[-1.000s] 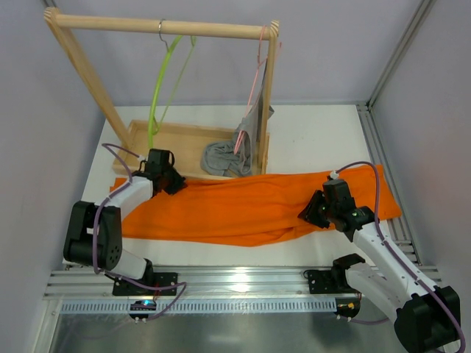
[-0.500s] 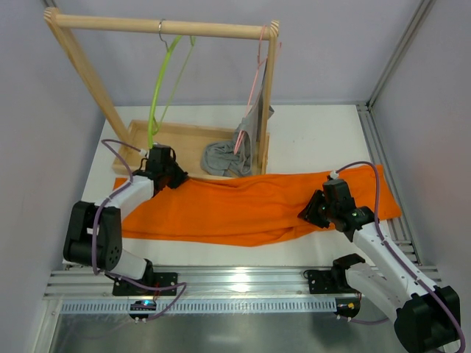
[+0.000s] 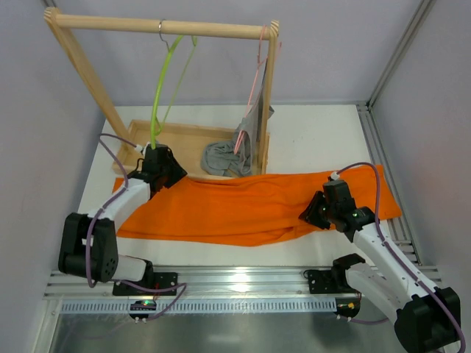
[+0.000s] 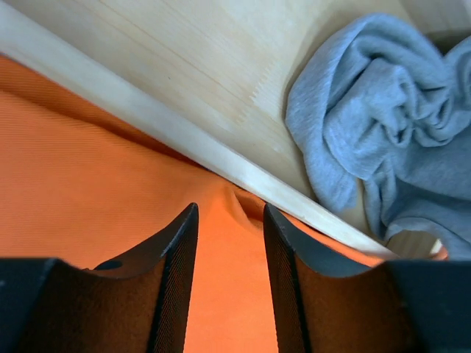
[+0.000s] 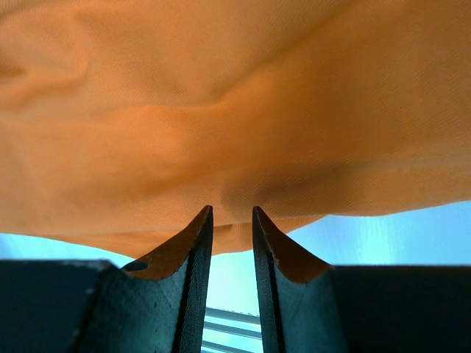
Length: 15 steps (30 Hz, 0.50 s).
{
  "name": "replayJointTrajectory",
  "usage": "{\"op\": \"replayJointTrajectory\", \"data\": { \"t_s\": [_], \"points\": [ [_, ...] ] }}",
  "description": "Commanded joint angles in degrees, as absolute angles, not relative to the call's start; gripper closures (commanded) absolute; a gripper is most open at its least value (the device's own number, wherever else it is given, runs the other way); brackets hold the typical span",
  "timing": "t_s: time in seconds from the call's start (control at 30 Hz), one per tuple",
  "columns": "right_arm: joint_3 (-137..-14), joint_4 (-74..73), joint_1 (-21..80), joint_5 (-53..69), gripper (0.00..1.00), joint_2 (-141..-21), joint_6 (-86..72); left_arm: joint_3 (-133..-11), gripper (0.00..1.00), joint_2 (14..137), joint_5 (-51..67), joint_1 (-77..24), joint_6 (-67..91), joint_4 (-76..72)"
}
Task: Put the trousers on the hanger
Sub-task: Fold the trousers
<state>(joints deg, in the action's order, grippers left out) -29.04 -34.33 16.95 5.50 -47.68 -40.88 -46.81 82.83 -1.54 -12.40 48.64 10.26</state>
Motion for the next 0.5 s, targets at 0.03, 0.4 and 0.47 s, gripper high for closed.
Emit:
{"op": "replayJointTrajectory", "data": {
  "t_s": [0.03, 0.4, 0.47],
  "points": [
    [-30.7, -37.5, 17.3, 2.1, 0.69, -46.8, -44.2, -50.4, 0.55, 73.6, -12.4, -12.6, 43.8, 21.5],
    [-27.9, -43.2, 17.5, 0.3, 0.70, -45.8, -51.8, -47.0, 0.44, 59.5, -15.7, -6.3, 43.9, 35.5],
    [-26.8, -43.2, 17.4, 0.3, 0.71, -45.4, -53.4, -44.6, 0.44, 58.4, -12.8, -4.5, 44.0, 34.9]
  ]
}}
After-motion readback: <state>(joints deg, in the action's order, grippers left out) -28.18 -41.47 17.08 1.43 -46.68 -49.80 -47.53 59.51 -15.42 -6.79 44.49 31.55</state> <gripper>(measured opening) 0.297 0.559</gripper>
